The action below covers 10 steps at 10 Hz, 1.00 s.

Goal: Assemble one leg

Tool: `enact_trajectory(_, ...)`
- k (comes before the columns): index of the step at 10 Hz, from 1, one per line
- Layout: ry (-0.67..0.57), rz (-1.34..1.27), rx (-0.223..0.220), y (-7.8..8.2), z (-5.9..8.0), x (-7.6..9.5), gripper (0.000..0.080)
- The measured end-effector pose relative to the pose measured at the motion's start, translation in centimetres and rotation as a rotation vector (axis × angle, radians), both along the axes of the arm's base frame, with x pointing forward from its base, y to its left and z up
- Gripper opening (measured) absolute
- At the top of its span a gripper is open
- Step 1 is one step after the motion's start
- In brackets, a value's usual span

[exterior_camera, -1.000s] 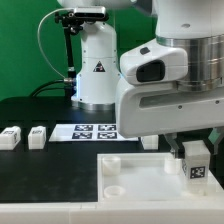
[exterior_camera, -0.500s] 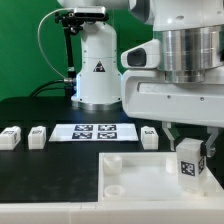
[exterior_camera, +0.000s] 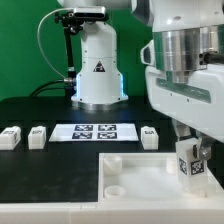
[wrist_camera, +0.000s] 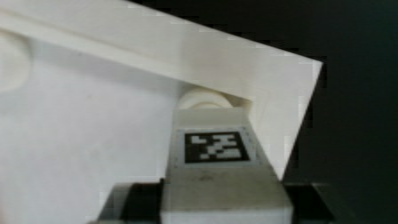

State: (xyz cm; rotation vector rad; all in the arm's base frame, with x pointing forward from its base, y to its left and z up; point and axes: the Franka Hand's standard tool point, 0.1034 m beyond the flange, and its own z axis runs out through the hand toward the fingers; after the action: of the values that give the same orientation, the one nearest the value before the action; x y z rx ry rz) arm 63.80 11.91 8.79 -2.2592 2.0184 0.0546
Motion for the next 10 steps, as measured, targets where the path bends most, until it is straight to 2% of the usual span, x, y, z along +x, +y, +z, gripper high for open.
enact_trajectory(1, 0.007, -0.063, 0.009, 0.13, -0.06, 0.00, 0.0292)
enact_trajectory(4, -0.007, 0.100, 0.002, 0.09, -0.11, -0.08, 0.0296)
enact_trajectory(5, -0.005, 0.243, -0.003, -0.29, -0.20, -0.31, 0.0534)
enact_trajectory(6, 0.007, 0.442, -0.007, -0.34, -0.16, -0.69, 0.0534)
enact_trajectory(7, -0.009, 0.640, -0.011, -0.19, -0.21, -0.83, 0.0624)
enact_trajectory(10, -0.038, 0.888, -0.014, -0.22, -0.27, -0.84, 0.0648)
